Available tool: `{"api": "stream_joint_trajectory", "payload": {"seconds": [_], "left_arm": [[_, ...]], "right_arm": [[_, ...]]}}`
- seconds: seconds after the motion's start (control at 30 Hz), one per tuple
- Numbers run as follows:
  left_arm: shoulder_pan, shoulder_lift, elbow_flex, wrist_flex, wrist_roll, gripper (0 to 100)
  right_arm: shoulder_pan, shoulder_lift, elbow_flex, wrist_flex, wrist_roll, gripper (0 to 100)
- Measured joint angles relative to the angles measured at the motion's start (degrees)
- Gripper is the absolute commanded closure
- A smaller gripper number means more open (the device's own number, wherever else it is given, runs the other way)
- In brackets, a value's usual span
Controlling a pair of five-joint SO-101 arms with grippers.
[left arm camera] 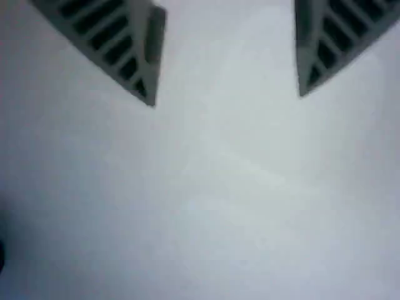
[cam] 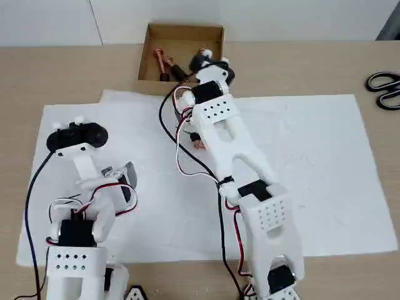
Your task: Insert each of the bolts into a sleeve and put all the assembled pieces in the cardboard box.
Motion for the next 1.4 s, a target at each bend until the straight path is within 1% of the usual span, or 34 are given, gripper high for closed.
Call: {"api": "stream_joint_trajectory", "payload": {"seconds": [0.23,0.77,1.3,1.33,1.4], "left_arm": [[0.0,0.0,0.1,0.0,0.0,86],[0.0,0.0,0.1,0.0,0.0,86],[0.0,0.0,0.1,0.0,0.0,86],[0.0,0.0,0.1,0.0,0.0,86],[0.0,0.0,0.1,0.0,0.0,86]], "right_arm": [[1.7,0.1,0.0,-0.5,-1.6,87.2],[2.5,5.3,0.0,-8.0,-1.8,87.2],[2.5,8.3,-0.2,-8.5,-1.6,87.4],[2.5,8.3,-0.2,-8.5,-1.6,87.9],[2.5,8.3,-0.2,-8.5,-1.6,91.9]]}}
